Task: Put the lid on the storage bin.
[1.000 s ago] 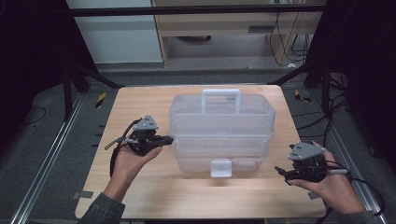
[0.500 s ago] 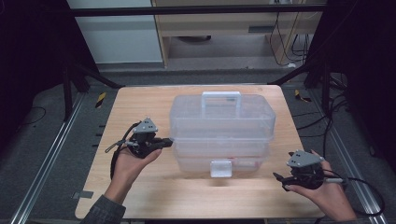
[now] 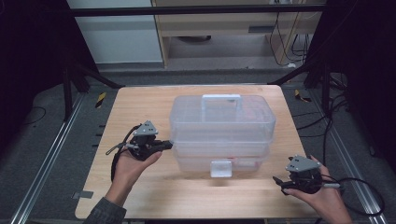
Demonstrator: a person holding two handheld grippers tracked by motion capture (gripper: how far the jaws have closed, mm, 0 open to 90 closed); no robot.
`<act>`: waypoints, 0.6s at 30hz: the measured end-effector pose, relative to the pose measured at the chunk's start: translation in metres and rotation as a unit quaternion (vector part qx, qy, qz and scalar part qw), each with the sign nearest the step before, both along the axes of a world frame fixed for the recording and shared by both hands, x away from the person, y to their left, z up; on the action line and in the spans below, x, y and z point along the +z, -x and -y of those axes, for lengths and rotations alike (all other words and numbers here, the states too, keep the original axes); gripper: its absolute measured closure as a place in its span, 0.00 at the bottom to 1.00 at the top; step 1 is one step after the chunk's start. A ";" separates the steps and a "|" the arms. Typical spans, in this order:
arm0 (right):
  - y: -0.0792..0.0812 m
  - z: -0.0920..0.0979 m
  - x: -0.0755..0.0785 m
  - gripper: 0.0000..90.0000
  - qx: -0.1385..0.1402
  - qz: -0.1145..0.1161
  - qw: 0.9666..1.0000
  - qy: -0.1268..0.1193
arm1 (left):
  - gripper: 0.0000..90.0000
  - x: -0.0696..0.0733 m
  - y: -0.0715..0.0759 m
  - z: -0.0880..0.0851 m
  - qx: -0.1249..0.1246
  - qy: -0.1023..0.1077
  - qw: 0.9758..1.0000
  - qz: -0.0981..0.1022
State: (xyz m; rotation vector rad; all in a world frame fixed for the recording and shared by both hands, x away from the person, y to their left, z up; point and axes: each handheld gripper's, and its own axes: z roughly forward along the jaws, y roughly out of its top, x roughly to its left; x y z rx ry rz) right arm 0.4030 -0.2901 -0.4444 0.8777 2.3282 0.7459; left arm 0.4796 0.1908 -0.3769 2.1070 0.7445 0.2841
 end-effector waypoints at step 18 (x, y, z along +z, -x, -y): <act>0.000 -0.005 -0.019 0.14 -0.014 0.005 1.000 0.002 | 1.00 -0.017 0.005 -0.001 0.000 -0.002 1.000 -0.012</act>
